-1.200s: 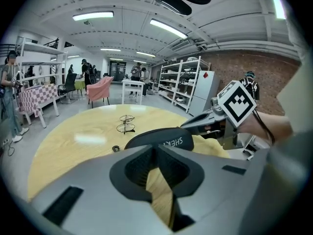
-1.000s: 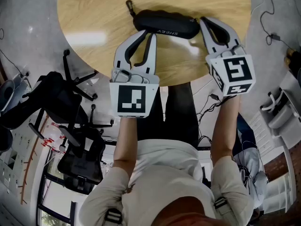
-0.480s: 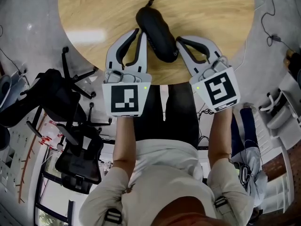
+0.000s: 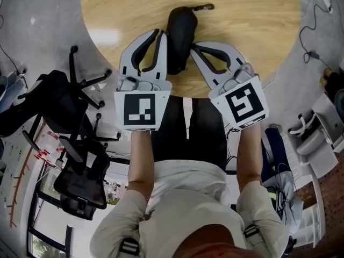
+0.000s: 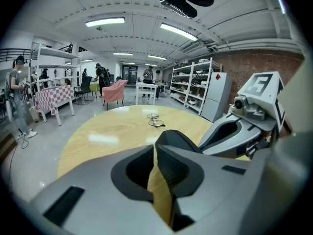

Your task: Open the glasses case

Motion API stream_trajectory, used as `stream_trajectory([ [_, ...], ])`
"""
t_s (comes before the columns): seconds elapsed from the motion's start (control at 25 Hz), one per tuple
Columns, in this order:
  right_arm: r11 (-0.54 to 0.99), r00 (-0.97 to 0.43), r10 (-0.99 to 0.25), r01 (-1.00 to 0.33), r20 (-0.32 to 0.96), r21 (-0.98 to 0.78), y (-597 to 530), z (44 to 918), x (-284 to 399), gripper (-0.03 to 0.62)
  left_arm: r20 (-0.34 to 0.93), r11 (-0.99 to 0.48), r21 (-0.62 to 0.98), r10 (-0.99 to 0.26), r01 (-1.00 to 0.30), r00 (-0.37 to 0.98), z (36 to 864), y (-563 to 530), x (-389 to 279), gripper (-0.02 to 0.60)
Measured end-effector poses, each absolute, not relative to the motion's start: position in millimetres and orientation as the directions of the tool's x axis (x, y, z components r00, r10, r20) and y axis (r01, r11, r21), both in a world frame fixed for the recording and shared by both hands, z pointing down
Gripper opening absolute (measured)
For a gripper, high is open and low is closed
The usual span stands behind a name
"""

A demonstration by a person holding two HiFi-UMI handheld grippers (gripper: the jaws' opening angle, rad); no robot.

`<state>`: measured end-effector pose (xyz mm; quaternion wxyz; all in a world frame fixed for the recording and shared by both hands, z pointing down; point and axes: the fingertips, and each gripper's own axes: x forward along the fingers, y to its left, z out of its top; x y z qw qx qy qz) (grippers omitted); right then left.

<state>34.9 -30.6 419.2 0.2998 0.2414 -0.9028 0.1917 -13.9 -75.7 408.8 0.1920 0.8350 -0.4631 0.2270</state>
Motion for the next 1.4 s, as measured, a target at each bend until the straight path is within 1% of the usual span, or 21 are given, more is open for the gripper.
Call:
stream_trajectory([
  [0.28,0.877,-0.760,-0.253,-0.441,0.599,-0.189,-26.4,397.9,15.3,0.020,0.555,-0.480,0.128,-0.691,-0.868,0.464,413.8,-78.2,-28.8,0.026],
  [0.76,0.885,-0.804,-0.244,-0.413,0.543,-0.214,-37.4,389.8,-7.9,0.021,0.507,-0.448,0.165,-0.725,-0.879,0.465,399.8,-66.3,-47.0,0.030],
  [0.8,0.884,-0.807,-0.247,-0.415,0.537,-0.217,-39.5,389.4,-10.2,0.021,0.505,-0.445,0.172,-0.726,-0.879,0.467,398.5,-63.7,-48.6,0.039],
  [0.84,0.880,-0.810,-0.252,-0.420,0.530,-0.222,-41.6,389.0,-12.3,0.021,0.503,-0.445,0.183,-0.724,-0.877,0.472,397.5,-60.6,-49.6,0.063],
  [0.92,0.868,-0.813,-0.268,-0.437,0.516,-0.237,-45.5,387.8,-15.7,0.020,0.501,-0.452,0.208,-0.713,-0.868,0.491,395.9,-52.2,-50.2,0.149],
  [1.0,0.856,-0.816,-0.280,-0.451,0.506,-0.253,-47.7,386.0,-17.6,0.021,0.501,-0.452,0.232,-0.704,-0.862,0.504,394.2,-42.4,-50.3,0.179],
  [1.12,0.854,-0.821,-0.271,-0.446,0.503,-0.268,-47.8,384.8,-19.3,0.021,0.499,-0.442,0.252,-0.703,-0.861,0.507,392.1,-31.5,-50.4,0.198],
  [1.2,0.857,-0.824,-0.265,-0.439,0.500,-0.270,-48.4,384.6,-20.3,0.021,0.497,-0.440,0.253,-0.705,-0.862,0.506,391.1,-28.0,-50.0,0.198],
  [1.28,0.858,-0.823,-0.267,-0.440,0.501,-0.265,-50.4,384.8,-20.5,0.020,0.506,-0.469,0.241,-0.686,-0.849,0.523,390.8,-23.2,-47.0,0.234],
  [1.4,0.864,-0.823,-0.263,-0.433,0.503,-0.258,-53.8,385.8,-20.2,0.020,0.522,-0.482,0.225,-0.674,-0.846,0.523,394.7,-19.4,-42.2,0.253],
])
